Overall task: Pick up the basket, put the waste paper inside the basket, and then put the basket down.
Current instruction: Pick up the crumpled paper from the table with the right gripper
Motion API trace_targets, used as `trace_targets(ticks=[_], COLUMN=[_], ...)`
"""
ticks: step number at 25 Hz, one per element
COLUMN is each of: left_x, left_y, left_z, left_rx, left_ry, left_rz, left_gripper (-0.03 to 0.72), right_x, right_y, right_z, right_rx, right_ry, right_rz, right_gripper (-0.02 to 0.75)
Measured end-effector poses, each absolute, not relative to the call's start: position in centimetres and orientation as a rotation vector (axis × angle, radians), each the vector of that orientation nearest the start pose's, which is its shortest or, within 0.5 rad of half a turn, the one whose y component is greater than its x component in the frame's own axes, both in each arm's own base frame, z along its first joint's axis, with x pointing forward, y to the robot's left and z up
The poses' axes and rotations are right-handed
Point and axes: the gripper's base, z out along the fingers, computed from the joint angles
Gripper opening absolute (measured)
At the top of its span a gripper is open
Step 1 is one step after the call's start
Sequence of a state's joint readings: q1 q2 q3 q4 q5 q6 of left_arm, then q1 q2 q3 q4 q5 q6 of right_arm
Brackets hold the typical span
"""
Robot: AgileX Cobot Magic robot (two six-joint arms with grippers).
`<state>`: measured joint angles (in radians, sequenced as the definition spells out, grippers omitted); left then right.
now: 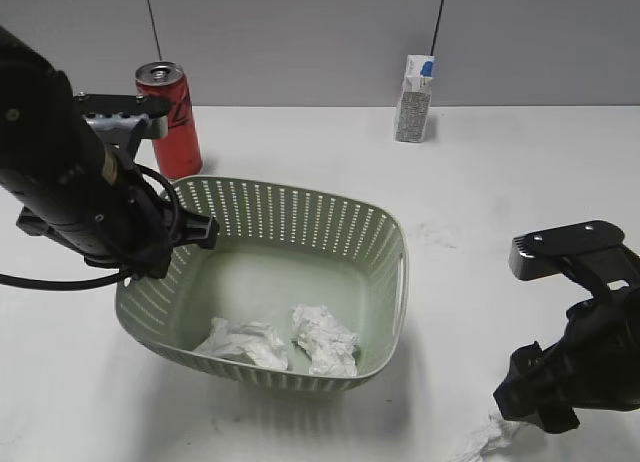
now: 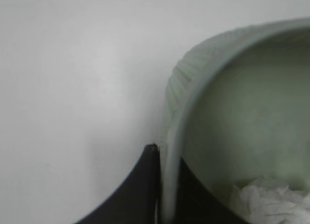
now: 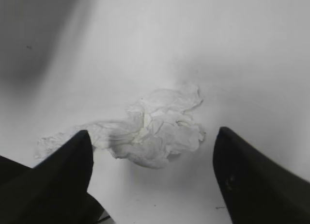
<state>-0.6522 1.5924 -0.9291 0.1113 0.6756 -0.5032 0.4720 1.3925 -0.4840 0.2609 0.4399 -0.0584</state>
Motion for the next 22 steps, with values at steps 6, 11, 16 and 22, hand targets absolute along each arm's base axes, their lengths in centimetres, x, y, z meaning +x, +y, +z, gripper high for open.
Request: trace_targets(ticks=[6, 11, 16, 22], left_x=[24.0, 24.0, 24.0, 24.0], left_y=[-17.5, -17.5, -17.5, -17.5], left_z=[20.1, 20.1, 20.1, 20.1], left_rx=[0.316, 0.316, 0.316, 0.316], left_ry=[2.797, 2.794, 2.793, 2.792], left_rz=[-0.159, -0.162, -0.162, -0.163], left_gripper=[-0.001, -0.001, -0.001, -0.001], right_x=[18.2, 18.3, 18.6, 19.1], right_y=[10.4, 10.5, 10.6, 10.7], right_z=[13.4, 12.1, 11.1, 10.9], right_rx=[-0.435, -0.471, -0.463, -0.429], right_ry=[2.876, 2.927, 2.934, 2.893], right_rz=[0.273, 0.260, 0.246, 0.247], right_gripper=[0.583, 0.583, 0.549, 0.181])
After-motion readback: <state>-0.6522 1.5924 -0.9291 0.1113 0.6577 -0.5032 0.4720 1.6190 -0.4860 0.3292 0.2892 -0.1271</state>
